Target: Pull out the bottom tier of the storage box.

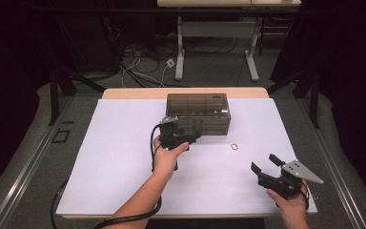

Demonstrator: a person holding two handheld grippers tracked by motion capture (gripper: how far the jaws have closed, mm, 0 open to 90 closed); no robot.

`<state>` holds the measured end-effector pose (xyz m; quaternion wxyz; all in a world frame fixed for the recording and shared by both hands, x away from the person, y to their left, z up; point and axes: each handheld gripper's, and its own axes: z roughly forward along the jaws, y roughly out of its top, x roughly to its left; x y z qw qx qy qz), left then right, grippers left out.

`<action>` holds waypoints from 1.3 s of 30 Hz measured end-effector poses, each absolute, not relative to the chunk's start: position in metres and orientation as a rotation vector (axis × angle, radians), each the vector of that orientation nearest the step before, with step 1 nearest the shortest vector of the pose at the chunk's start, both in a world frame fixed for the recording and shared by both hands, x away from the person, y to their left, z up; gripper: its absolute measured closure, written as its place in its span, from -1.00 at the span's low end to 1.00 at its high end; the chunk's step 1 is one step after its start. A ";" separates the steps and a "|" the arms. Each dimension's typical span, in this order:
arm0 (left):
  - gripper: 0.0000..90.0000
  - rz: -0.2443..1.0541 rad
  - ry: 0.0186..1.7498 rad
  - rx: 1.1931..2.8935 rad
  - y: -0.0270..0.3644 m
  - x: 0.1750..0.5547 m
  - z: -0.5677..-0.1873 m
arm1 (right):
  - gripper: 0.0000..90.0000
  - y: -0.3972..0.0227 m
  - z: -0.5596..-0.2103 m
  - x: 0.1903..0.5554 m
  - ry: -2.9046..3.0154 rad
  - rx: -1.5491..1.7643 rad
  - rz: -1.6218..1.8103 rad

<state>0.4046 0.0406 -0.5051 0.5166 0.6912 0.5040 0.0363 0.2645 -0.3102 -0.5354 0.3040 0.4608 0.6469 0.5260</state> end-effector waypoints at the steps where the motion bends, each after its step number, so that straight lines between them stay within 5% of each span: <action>1: -0.45 0.084 1.220 1.663 0.035 0.406 -0.507 | -0.55 -0.310 -0.535 0.264 1.711 1.229 1.397; 39: -0.08 -0.042 1.380 1.550 -0.005 0.422 -0.543 | -0.58 -0.310 -0.535 0.263 1.731 1.221 1.395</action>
